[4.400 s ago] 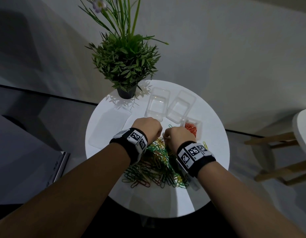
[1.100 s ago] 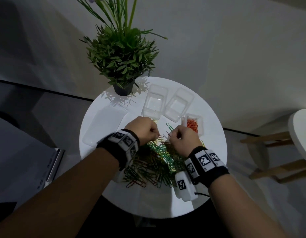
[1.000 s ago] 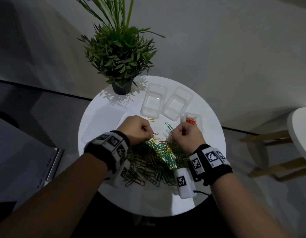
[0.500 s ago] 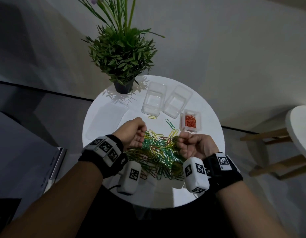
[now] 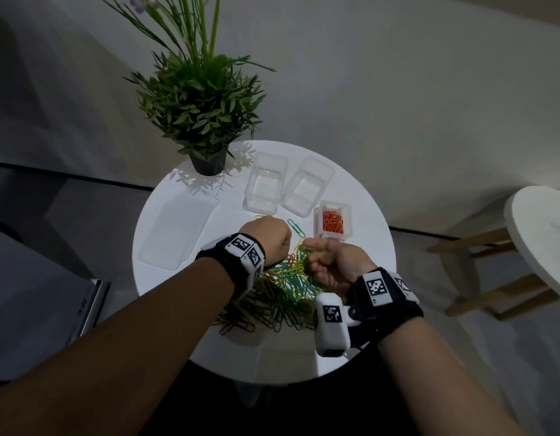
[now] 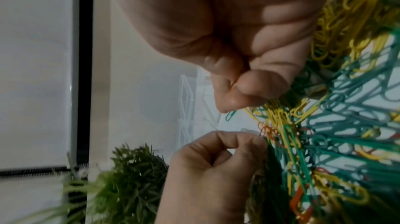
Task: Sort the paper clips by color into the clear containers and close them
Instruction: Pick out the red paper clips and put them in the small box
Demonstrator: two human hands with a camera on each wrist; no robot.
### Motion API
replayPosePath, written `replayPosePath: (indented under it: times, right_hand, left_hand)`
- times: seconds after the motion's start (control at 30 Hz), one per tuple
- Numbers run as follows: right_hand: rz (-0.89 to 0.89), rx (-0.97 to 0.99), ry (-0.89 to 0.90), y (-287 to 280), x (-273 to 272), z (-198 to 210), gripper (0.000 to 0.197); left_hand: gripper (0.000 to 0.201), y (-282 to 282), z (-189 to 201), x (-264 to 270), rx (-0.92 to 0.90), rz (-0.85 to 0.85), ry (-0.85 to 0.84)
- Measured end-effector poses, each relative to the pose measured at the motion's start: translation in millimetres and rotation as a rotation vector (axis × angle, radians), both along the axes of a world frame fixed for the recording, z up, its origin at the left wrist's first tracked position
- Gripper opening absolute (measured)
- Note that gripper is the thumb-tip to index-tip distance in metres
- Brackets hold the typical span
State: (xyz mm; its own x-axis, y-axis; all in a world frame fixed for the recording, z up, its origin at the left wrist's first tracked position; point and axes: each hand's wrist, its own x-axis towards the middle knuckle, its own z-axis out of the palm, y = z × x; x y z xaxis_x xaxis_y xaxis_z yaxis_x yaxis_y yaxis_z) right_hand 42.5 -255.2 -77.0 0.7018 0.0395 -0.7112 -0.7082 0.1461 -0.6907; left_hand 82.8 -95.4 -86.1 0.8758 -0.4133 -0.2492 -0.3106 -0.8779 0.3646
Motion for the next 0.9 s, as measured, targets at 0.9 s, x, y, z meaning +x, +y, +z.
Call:
replayPosePath:
  times: [0.9]
  right_hand:
    - [0.735,-1.271,-0.228,53.5,29.7,-18.4,0.014]
  left_hand:
    - [0.024,98.6,14.8,-32.2,-0.940,0.804,0.694]
